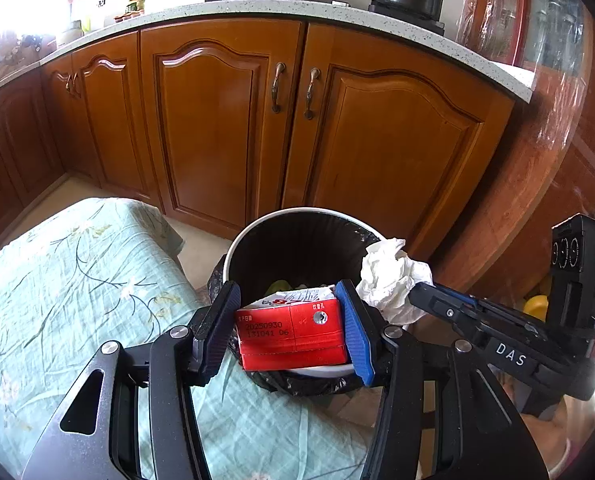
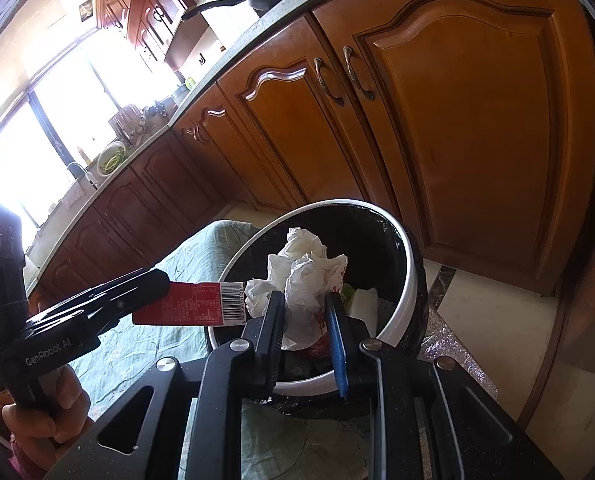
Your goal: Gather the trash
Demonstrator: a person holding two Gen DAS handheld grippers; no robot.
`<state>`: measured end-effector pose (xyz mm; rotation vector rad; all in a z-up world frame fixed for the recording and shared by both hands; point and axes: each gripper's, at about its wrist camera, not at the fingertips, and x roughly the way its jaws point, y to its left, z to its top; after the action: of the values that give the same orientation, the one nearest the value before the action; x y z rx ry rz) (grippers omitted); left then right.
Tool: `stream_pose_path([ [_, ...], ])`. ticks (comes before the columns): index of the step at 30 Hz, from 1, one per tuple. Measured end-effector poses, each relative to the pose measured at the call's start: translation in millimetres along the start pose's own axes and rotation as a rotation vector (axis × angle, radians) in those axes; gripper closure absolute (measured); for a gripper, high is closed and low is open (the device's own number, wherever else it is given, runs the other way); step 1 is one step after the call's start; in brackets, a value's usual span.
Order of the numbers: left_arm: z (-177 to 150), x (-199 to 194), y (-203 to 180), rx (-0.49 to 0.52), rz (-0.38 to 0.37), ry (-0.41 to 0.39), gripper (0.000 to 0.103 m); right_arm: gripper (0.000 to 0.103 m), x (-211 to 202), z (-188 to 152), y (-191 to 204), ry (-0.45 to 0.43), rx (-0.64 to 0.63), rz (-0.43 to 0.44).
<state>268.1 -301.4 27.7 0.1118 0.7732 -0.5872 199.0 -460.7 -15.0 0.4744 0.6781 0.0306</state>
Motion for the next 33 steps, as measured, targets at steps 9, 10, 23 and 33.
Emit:
stream_pose_path([
  [9,-1,41,0,-0.011,0.004,0.07,0.053,0.078,17,6,-3,0.039,-0.02,-0.035],
  [10,0,44,0,-0.012,0.001,0.075,0.053,0.077,19,7,-4,0.043,-0.022,-0.036],
  [23,-8,28,22,-0.097,-0.045,0.053,0.042,0.049,5,3,-2,-0.001,0.028,-0.016],
  [33,-54,-26,59,-0.209,-0.037,-0.005,0.037,0.025,-25,-27,25,-0.066,0.061,0.046],
])
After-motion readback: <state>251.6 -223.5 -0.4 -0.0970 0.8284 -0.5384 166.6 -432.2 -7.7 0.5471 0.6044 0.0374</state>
